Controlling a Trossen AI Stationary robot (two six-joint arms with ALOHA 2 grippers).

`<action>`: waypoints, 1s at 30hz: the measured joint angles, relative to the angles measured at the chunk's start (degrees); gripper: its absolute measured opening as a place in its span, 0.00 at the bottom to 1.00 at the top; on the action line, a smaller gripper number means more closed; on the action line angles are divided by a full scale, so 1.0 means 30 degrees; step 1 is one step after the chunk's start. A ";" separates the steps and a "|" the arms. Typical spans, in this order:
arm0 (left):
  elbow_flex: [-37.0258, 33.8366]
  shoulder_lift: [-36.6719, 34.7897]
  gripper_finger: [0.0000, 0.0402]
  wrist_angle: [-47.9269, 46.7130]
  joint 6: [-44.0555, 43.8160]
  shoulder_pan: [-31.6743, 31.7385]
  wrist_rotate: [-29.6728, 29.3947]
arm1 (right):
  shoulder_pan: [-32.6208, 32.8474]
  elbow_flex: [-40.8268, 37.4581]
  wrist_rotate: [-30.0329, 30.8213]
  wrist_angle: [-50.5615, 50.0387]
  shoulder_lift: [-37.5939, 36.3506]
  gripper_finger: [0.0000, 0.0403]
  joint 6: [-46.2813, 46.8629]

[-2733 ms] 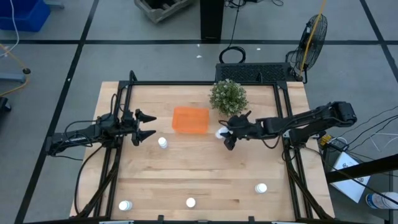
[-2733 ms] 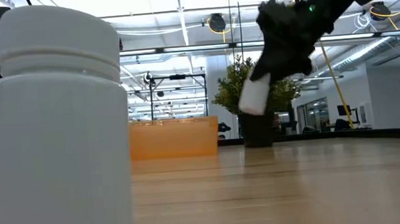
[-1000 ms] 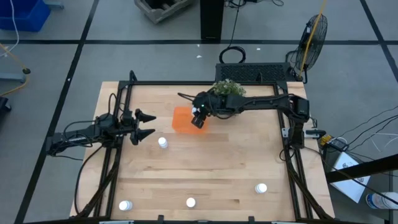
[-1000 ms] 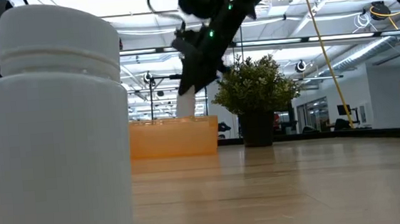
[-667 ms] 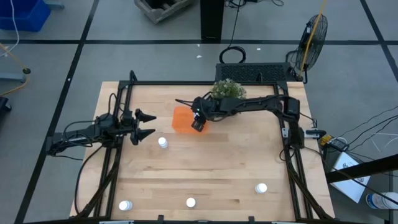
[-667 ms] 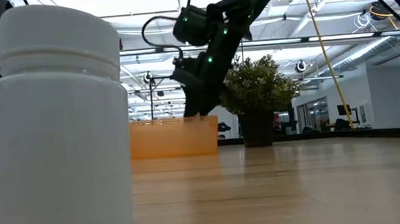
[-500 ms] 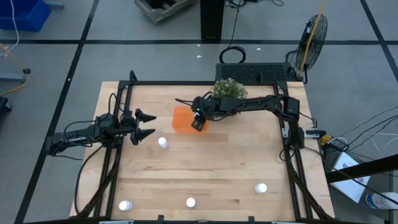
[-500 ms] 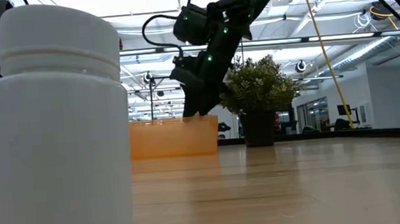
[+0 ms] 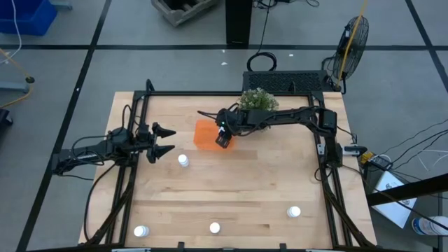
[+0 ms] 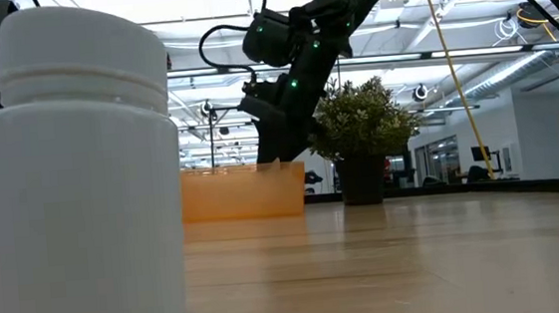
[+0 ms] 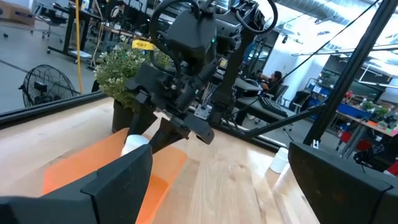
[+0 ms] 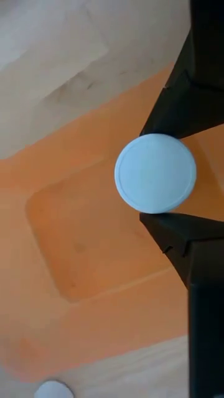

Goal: Pick and place pill bottles into a basket
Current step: Put the white pill bottle into the orange bin

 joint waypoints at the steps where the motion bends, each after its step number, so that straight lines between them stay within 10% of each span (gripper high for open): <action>1: 0.0000 0.0004 0.94 0.0000 0.0004 0.0000 0.0000 | -0.0003 0.0000 -0.0049 0.0007 0.0000 0.46 -0.0002; 30: 0.0000 0.0000 0.94 0.0001 0.0023 0.0000 0.0007 | 0.0177 -0.0007 -0.0033 0.0541 -0.0084 0.57 -0.0510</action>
